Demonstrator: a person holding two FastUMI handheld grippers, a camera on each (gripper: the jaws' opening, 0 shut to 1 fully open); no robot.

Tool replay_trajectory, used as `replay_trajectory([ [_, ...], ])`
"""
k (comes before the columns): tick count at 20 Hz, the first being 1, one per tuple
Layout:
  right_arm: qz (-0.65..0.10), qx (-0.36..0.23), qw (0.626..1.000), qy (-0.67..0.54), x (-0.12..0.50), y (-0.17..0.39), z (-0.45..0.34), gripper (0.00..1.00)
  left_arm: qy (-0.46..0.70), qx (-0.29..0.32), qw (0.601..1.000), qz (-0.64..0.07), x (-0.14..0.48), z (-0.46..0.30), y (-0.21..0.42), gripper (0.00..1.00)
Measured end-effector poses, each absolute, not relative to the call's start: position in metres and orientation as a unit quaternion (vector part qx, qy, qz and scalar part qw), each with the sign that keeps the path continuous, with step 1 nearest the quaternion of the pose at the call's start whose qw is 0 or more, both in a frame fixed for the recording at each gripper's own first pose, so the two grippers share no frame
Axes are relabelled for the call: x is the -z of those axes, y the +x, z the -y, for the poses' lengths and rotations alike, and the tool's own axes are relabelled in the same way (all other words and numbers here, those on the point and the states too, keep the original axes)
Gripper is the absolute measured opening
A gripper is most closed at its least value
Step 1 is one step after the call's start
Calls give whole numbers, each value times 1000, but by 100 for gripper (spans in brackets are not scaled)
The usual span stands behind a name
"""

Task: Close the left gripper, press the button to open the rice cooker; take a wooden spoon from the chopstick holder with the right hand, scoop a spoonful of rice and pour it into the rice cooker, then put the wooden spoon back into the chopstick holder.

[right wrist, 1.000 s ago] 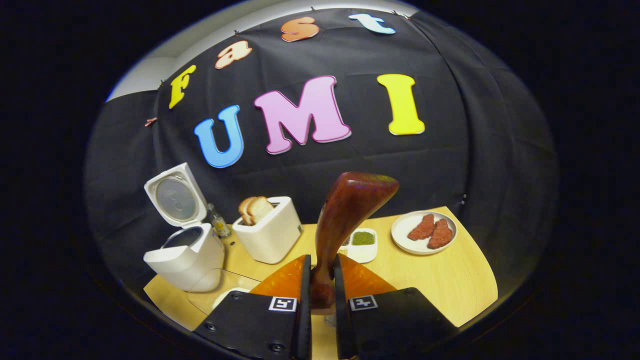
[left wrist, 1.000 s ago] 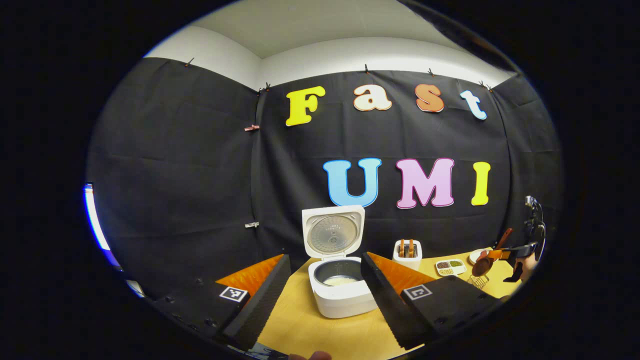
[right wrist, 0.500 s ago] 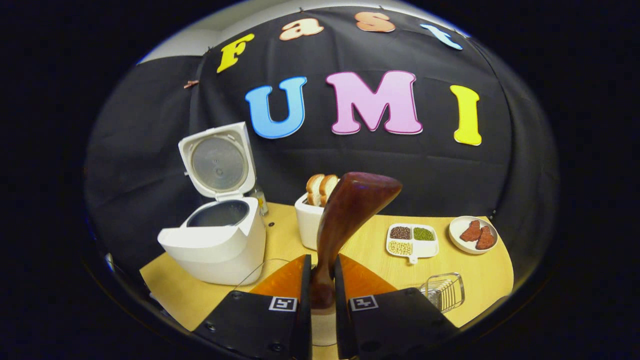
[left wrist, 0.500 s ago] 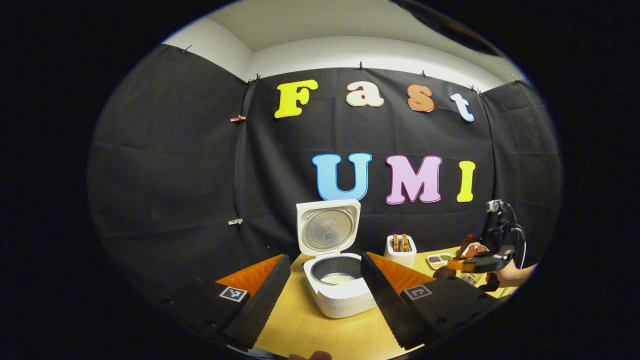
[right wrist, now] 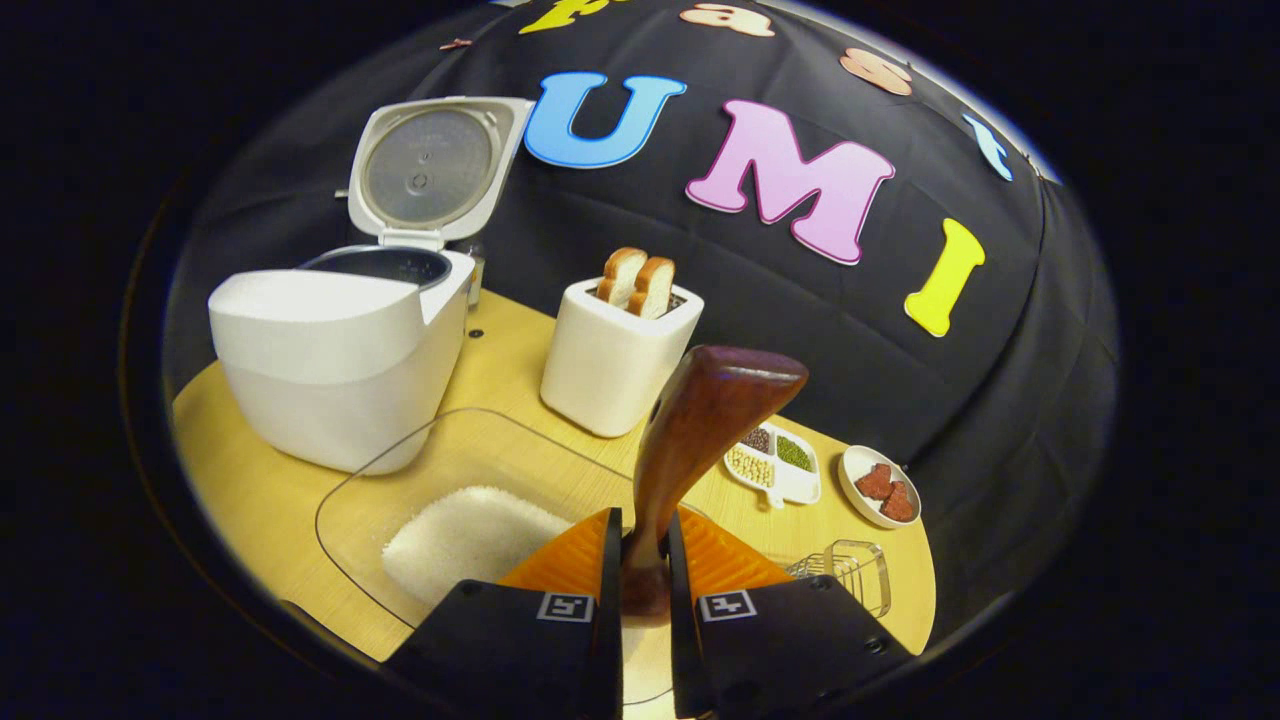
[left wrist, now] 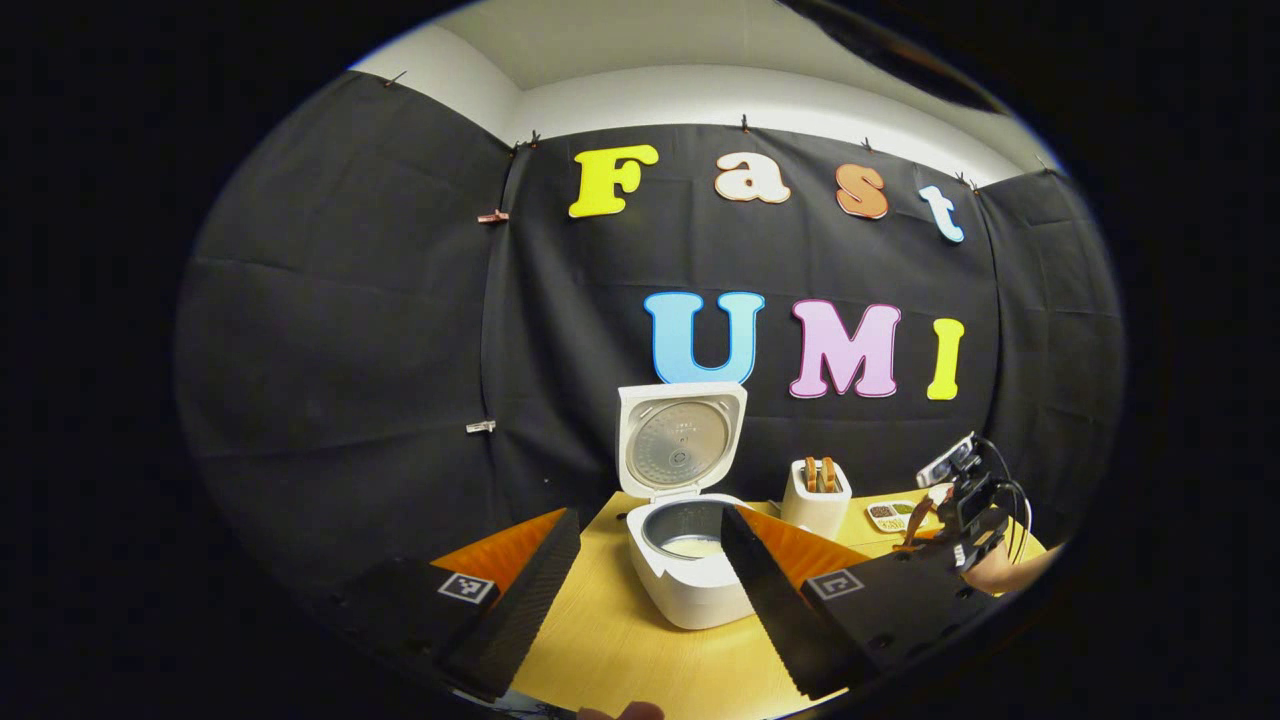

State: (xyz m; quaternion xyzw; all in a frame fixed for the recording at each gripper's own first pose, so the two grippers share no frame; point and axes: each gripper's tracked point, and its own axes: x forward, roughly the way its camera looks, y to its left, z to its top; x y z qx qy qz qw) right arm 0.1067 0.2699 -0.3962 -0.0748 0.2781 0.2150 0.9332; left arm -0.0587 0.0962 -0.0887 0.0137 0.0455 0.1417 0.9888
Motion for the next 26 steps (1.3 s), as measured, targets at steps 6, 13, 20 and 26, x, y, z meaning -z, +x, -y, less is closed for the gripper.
replay_trajectory([
  [6,-323,-229,913,97,383,76,-339,24,23,-145,988,-46,92,-105,-61,97],
  [13,-355,-198,860,308,381,87,-317,23,15,-151,987,-47,93,-109,-65,97],
  [20,-336,-171,826,419,363,101,-278,23,9,-147,988,-44,93,-104,-63,97],
  [26,-334,-137,785,504,343,112,-256,23,6,-148,988,-41,91,-101,-66,97],
])
